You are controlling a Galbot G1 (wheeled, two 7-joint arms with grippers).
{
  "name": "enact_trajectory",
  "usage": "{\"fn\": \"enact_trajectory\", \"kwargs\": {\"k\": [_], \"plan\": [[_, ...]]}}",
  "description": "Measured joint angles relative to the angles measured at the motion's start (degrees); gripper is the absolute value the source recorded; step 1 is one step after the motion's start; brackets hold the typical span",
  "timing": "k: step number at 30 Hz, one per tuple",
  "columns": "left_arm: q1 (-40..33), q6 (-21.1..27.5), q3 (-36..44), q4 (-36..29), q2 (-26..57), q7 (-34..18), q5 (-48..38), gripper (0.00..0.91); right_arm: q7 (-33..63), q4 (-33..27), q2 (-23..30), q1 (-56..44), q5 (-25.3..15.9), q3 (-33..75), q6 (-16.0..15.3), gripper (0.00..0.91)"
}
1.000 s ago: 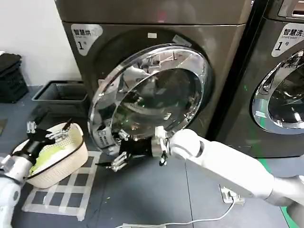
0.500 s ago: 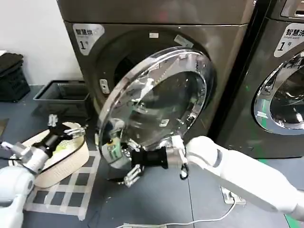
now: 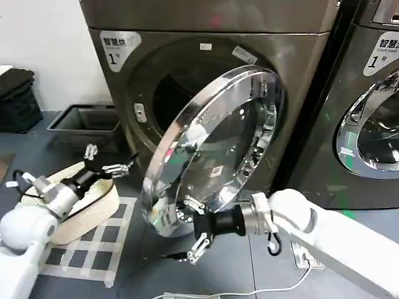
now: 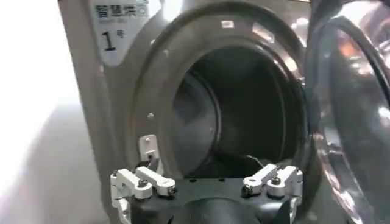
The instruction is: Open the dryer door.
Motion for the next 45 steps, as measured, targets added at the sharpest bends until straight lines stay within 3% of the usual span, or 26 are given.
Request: {"fn": "enact_trajectory", "kwargs": {"k": [13, 26, 34, 45], "plan": [[-7.74, -1.27, 12.14, 0.99, 3.4, 3.25, 0.33, 0.907, -8.82, 0.35, -6.36, -15.19, 2.39, 18.4, 1.87, 0.907], [-15.31, -1.63, 25.67, 1.1, 3.31, 4.41, 0.97, 0.907, -11.64, -0.85, -9.6, -42.72, 2.29, 51.49, 4.38, 0.907], [-18.22, -2.38, 30.54, 1.28, 2.51, 4.82, 0.94, 0.907, -12.04, -2.11, -7.05, -59.51, 2.1, 70.46, 7.6, 0.907], [-21.24, -3.62, 36.04, 1.26, 0.75, 5.14, 1.26, 0.907, -7.4, -5.91, 3.67, -84.34, 2.55, 96.37, 17.51, 0.907]]}}
